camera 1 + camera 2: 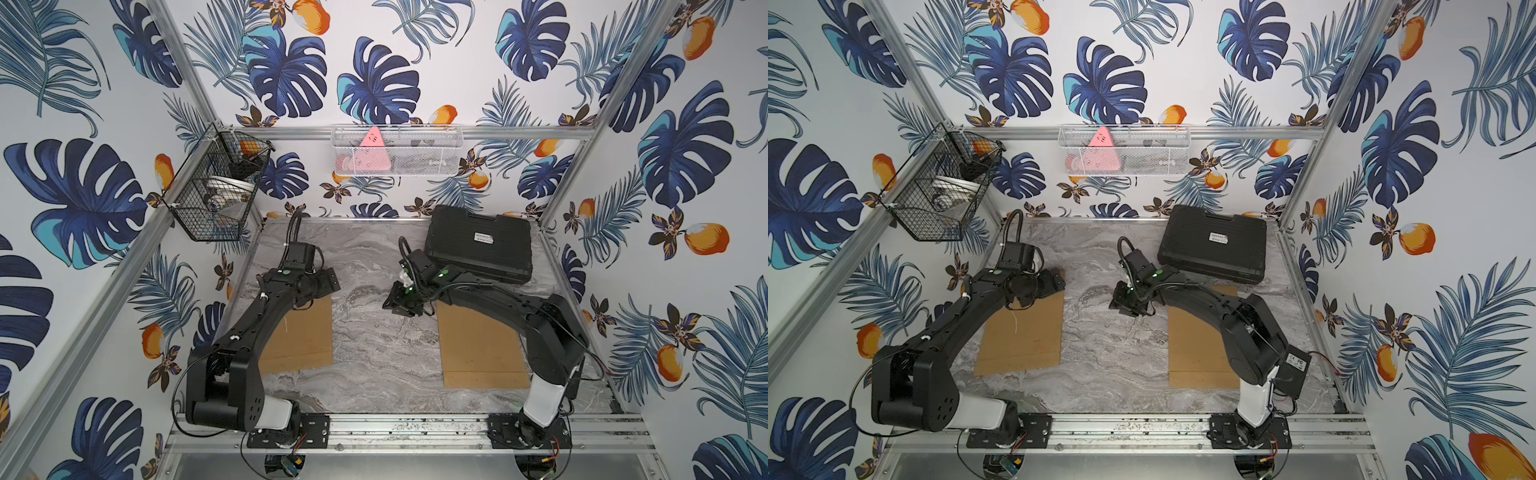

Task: Close the mouth of the file bag
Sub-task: Pick up the file bag from the file bag.

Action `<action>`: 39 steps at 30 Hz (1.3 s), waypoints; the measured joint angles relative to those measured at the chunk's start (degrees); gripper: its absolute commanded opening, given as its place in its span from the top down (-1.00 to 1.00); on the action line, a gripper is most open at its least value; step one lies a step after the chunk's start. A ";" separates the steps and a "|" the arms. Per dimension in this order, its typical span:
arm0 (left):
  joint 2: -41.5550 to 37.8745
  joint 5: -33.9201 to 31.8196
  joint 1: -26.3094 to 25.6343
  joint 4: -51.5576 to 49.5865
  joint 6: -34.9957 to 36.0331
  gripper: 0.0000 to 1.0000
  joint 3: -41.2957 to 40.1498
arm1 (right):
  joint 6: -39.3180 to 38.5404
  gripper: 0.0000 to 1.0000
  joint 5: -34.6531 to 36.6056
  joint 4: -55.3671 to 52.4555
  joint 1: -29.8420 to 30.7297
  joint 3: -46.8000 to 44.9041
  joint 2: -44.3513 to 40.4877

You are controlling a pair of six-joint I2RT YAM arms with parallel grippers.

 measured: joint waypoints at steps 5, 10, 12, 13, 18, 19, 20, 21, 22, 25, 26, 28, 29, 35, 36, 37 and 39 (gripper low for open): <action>-1.68 -3.10 4.35 3.37 -1.90 -0.87 -5.95 | 5.49 0.29 -3.26 5.79 4.61 5.14 10.49; -0.22 -2.14 9.81 6.62 -4.02 -0.87 -8.61 | 10.05 0.30 -5.62 9.20 6.95 10.08 16.94; 0.22 -1.03 11.52 8.09 -4.55 -0.87 -9.70 | 11.91 0.30 -6.05 10.23 7.63 11.58 19.15; 0.28 -0.72 12.02 8.39 -4.63 -0.87 -10.10 | 12.81 0.30 -6.14 10.69 7.96 12.17 20.15; 1.16 2.10 12.79 10.73 -5.46 -0.85 -12.41 | 16.59 0.30 -8.72 12.17 10.27 15.76 24.44; 1.42 2.19 12.98 11.02 -5.86 -0.85 -12.96 | 17.09 0.30 -9.09 12.44 10.62 16.55 25.03; 1.68 2.21 13.16 11.37 -6.08 -0.84 -13.73 | 17.70 0.30 -9.44 12.66 10.97 17.35 25.66; 1.84 2.67 13.29 11.65 -6.49 -0.84 -14.45 | 18.10 0.30 -9.57 12.66 11.19 17.92 26.12; 1.99 3.32 13.31 12.24 -7.26 -0.83 -15.43 | 18.64 0.30 -9.84 12.72 11.45 18.51 26.58; 2.12 5.25 13.31 13.55 -8.90 -0.81 -18.12 | 19.50 0.30 -10.29 12.85 11.85 20.00 27.67; 2.12 5.62 13.35 13.86 -9.20 -0.80 -18.95 | 19.85 0.30 -10.29 12.83 11.93 20.50 27.98; 1.66 6.10 13.42 15.47 -10.23 -0.80 -20.39 | 20.28 0.33 -10.27 12.59 12.00 21.29 28.41; 1.20 6.27 13.49 16.57 -10.43 -0.79 -21.20 | 20.35 0.35 -10.29 12.59 12.04 21.81 28.74; -0.85 6.95 13.64 20.28 -11.08 -0.79 -24.04 | 20.87 0.55 -10.29 10.84 12.20 24.11 29.94; -1.05 7.13 13.64 20.52 -11.08 -0.79 -24.28 | 20.90 0.58 -10.29 10.86 12.22 24.17 30.05; -1.25 7.34 13.68 20.79 -11.06 -0.79 -24.50 | 20.92 0.63 -10.29 10.86 12.26 24.20 30.16; -1.49 8.04 14.05 21.20 -11.06 -0.78 -24.87 | 20.90 0.72 -10.36 10.88 12.26 24.22 30.34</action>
